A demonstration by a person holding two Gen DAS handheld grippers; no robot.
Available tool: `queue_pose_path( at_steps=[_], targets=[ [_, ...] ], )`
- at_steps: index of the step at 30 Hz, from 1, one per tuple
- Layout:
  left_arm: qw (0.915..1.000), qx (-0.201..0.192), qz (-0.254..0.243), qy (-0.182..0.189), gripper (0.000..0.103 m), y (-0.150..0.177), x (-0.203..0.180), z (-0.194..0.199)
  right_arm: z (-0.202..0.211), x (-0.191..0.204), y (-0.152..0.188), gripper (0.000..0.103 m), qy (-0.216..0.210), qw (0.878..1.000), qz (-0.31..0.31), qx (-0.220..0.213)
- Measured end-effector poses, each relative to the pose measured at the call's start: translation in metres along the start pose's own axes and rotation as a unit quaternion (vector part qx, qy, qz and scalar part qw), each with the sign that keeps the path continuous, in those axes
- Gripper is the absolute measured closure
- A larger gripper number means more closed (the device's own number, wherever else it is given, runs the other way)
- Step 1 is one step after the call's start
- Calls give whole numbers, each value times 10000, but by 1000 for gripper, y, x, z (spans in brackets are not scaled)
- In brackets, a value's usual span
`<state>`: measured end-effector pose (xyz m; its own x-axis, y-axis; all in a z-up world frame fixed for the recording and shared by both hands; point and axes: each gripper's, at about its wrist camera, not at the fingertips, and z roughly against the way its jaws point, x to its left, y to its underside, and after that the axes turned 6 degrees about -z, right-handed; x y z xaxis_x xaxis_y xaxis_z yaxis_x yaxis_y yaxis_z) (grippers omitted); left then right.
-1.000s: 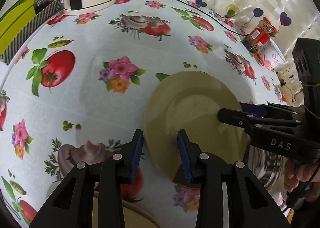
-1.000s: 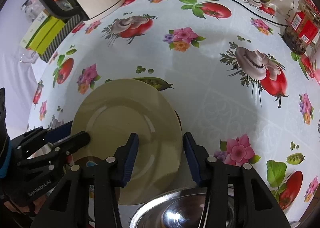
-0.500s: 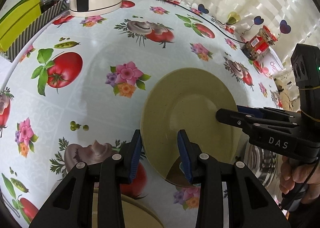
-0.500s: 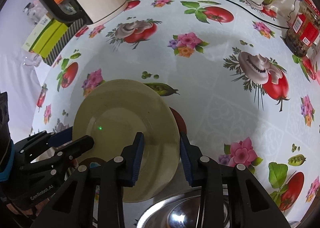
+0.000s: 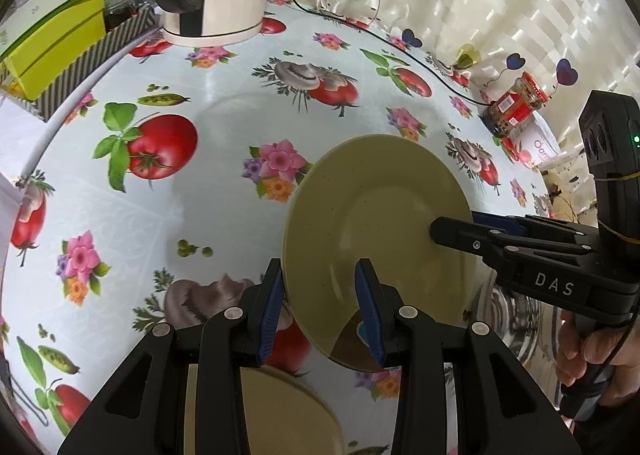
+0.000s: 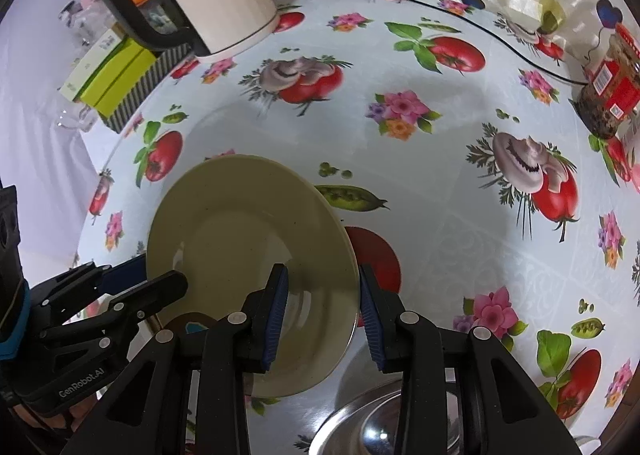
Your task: Organize plates and bowls
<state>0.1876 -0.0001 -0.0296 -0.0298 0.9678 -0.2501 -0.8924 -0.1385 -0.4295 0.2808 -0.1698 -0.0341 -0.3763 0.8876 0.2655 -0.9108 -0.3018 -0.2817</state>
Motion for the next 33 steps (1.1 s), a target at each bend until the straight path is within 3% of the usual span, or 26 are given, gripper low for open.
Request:
queue_pose_path(
  at_steps=[20, 33],
  targets=[
    [9994, -138, 178, -275, 66, 54, 34, 56, 13, 65, 40, 68, -145, 9990, 403, 107],
    [9984, -64, 397, -395, 66, 94, 58, 64, -3, 101, 76, 68, -189, 9968, 679, 366]
  ],
)
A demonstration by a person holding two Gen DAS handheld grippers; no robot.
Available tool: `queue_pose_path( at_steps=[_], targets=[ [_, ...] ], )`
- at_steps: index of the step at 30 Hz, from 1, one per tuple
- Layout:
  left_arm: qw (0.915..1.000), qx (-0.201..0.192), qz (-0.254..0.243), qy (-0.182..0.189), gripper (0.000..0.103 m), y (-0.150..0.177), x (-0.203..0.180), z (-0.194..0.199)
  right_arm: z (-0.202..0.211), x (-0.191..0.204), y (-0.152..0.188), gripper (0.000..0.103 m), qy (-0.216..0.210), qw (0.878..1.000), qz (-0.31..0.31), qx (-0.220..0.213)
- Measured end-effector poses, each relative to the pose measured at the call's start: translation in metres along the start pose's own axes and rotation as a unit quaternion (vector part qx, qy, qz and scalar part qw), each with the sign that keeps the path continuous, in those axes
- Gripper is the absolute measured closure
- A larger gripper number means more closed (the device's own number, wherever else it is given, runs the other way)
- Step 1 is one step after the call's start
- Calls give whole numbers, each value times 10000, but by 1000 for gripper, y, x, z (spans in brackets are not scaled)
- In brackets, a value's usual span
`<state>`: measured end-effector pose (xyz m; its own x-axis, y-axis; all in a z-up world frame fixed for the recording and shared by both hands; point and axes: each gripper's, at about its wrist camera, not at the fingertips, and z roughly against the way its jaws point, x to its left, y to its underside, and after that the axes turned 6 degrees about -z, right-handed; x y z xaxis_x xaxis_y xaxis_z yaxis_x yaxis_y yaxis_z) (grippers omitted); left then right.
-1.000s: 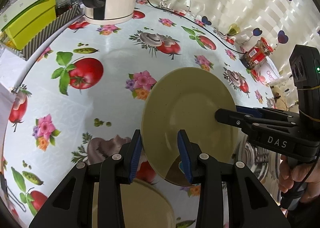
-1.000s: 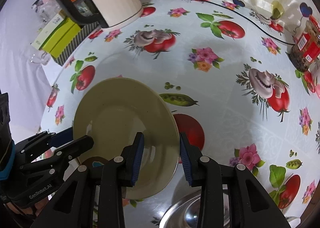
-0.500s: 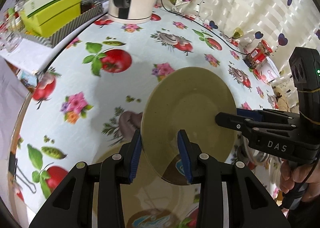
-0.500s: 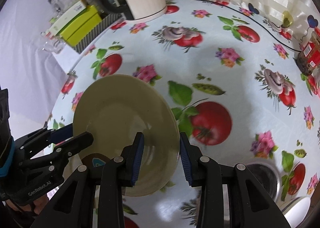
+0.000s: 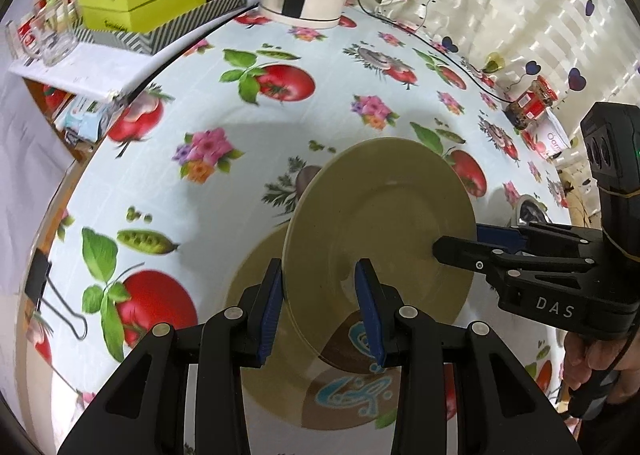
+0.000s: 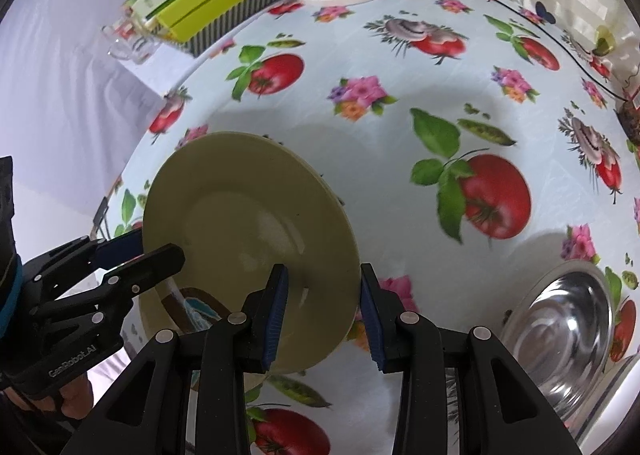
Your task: Organize plates and bowls
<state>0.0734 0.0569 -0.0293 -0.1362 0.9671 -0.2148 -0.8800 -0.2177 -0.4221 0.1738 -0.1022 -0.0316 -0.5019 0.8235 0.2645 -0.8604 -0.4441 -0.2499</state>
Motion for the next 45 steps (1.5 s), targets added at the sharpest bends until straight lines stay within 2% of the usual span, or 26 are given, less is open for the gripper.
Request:
queue_pose_path(
  at_steps=[12, 30, 41, 42, 45],
  targets=[
    [9996, -22, 23, -277, 66, 24, 15, 2, -14, 26, 18, 68, -64, 9997, 232, 62],
    [9972, -224, -257, -667, 66, 36, 9, 5, -15, 42, 31, 68, 322, 9972, 616, -281],
    [9976, -222, -161, -641, 66, 41, 16, 3, -6, 38, 41, 68, 328, 9958, 581, -626],
    [9975, -219, -166, -650, 66, 41, 15, 3, -6, 37, 42, 68, 327, 9957, 583, -637],
    [9973, -224, -203, -670, 66, 43, 14, 4, -8, 39, 45, 80, 352, 9955, 609, -633]
  ],
)
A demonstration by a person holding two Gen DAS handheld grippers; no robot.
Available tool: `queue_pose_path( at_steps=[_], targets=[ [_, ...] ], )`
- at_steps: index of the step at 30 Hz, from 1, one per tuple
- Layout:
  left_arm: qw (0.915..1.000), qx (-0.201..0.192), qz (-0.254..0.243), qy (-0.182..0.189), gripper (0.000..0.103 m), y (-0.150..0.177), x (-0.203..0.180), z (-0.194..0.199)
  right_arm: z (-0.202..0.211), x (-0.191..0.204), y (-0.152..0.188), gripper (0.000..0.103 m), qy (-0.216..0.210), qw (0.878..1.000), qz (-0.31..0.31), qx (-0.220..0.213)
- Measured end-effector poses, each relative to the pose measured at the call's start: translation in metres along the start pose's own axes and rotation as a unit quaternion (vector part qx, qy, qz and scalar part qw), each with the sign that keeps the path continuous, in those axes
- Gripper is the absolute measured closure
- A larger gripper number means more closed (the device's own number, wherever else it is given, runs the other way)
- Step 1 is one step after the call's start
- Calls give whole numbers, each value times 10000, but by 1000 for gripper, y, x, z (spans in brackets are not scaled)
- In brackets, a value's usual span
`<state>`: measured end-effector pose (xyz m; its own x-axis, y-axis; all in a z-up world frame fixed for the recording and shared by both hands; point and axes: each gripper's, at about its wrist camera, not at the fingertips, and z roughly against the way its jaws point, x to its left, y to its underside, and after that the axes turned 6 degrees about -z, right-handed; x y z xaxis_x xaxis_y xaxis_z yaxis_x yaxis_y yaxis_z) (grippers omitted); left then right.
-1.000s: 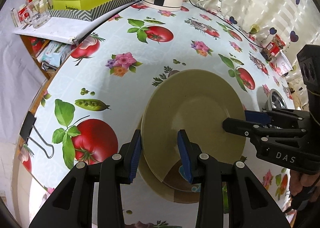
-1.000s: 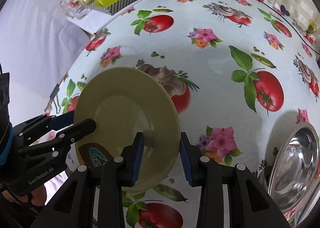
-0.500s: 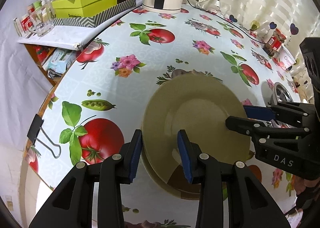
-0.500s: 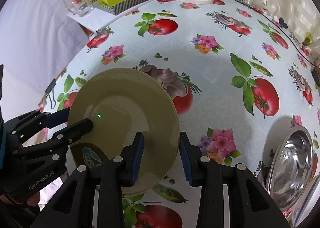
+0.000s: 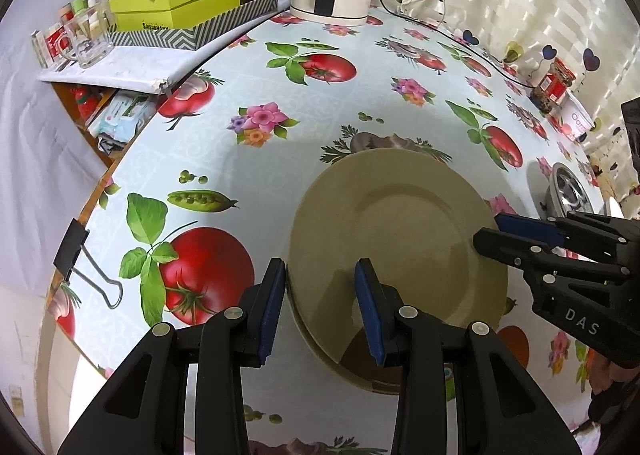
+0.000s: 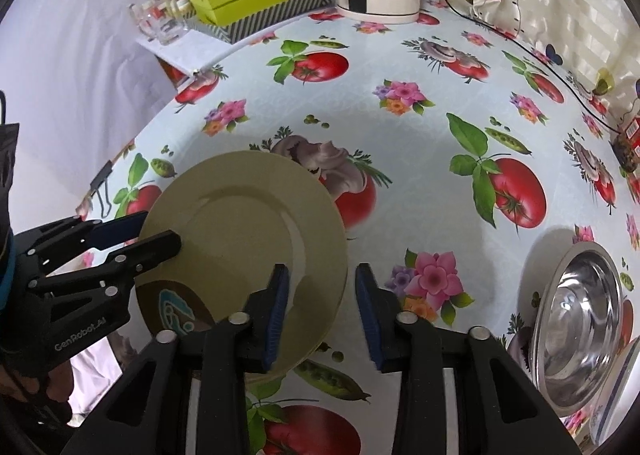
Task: Organize plates and bowls
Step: 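Lower the plate onto the stack and open the right gripper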
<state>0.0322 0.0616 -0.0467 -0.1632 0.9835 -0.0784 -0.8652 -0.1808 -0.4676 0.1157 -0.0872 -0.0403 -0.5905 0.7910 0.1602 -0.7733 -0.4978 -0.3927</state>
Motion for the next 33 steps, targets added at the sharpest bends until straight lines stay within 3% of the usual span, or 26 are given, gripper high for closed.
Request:
queue_pose_path(
  at_steps=[15, 25, 33],
  targets=[
    [10000, -58, -12, 26, 66, 4, 0, 2, 11, -9, 11, 79, 3, 9997, -183, -138],
    [9999, -122, -59, 2, 66, 7, -1, 4, 36, -18, 23, 66, 153, 9980, -366, -483],
    [9999, -136, -49, 42, 66, 7, -1, 4, 35, -12, 28, 66, 120, 9982, -334, -475]
  ],
)
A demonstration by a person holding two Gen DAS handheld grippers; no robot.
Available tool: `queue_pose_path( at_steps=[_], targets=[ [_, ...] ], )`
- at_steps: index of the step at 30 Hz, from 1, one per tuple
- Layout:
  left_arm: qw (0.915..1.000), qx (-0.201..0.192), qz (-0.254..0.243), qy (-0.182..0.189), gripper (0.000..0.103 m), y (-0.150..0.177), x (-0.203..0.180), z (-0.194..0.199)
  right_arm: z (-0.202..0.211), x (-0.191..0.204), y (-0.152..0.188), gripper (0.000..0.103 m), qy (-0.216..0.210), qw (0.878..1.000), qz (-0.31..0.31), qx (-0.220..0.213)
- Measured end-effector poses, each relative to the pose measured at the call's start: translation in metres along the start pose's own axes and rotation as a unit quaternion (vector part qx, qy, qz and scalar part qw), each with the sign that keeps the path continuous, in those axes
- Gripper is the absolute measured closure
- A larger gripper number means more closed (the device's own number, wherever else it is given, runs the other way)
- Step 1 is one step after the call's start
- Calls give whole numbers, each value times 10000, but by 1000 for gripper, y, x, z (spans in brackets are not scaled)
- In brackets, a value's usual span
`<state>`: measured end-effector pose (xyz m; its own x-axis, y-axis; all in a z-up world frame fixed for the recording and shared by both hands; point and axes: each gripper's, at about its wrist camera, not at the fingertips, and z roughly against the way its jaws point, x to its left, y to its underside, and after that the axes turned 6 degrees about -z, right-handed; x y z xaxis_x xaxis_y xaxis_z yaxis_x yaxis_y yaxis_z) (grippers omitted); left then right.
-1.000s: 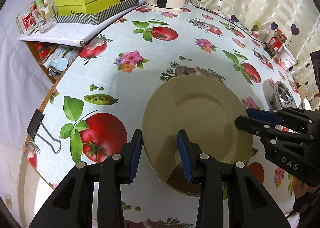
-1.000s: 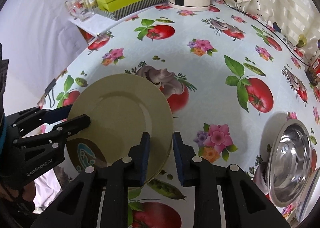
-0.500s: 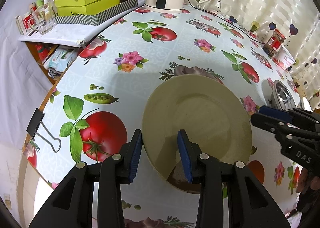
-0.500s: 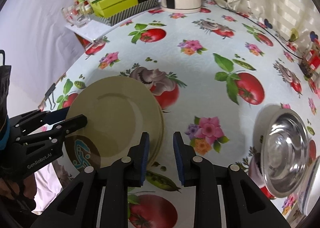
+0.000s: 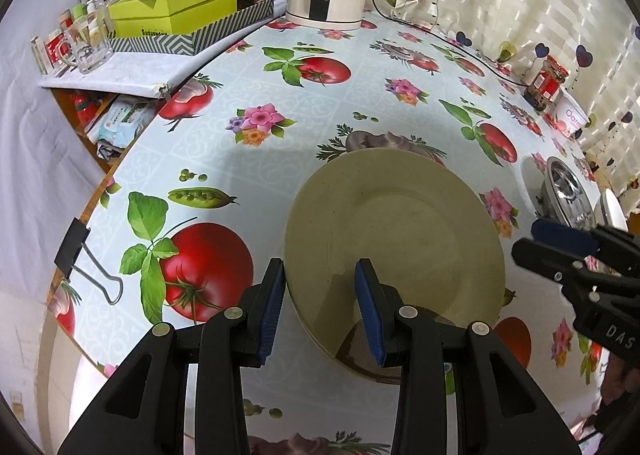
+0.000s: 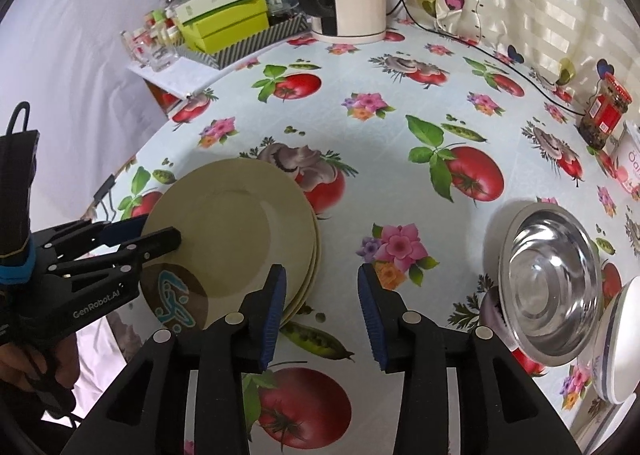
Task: Organize plates and bowls
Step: 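Lower the plate onto the stack and open the right gripper, then open the left gripper and withdraw both grippers from the plate stack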
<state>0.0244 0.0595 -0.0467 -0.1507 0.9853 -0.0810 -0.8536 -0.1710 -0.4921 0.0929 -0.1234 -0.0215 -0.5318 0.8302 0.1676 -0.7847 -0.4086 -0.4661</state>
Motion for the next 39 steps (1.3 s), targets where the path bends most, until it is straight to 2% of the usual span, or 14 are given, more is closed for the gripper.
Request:
queue_pose_path(
  at_steps=[5, 10, 24, 30, 37, 39],
  targets=[
    [9998, -48, 171, 32, 66, 2, 11, 2, -5, 2, 5, 66, -184, 9997, -128, 104],
    [9995, 2, 199, 245, 66, 4, 10, -1, -12, 5, 9, 66, -355, 9987, -263, 235],
    [9972, -2, 199, 719, 64, 2, 18, -8, -27, 7, 11, 67, -514, 9945, -765, 500],
    [9966, 87, 156, 804, 62, 0, 18, -10, -28, 5, 10, 66, -498, 9926, -955, 557],
    [9966, 215, 349, 718, 60, 3, 27, -7, -29, 3, 12, 66, -532, 9900, -1154, 611],
    [9956, 288, 412, 791, 60, 7, 23, -8, -29, 5, 11, 66, -532, 9902, -1138, 617]
  ],
)
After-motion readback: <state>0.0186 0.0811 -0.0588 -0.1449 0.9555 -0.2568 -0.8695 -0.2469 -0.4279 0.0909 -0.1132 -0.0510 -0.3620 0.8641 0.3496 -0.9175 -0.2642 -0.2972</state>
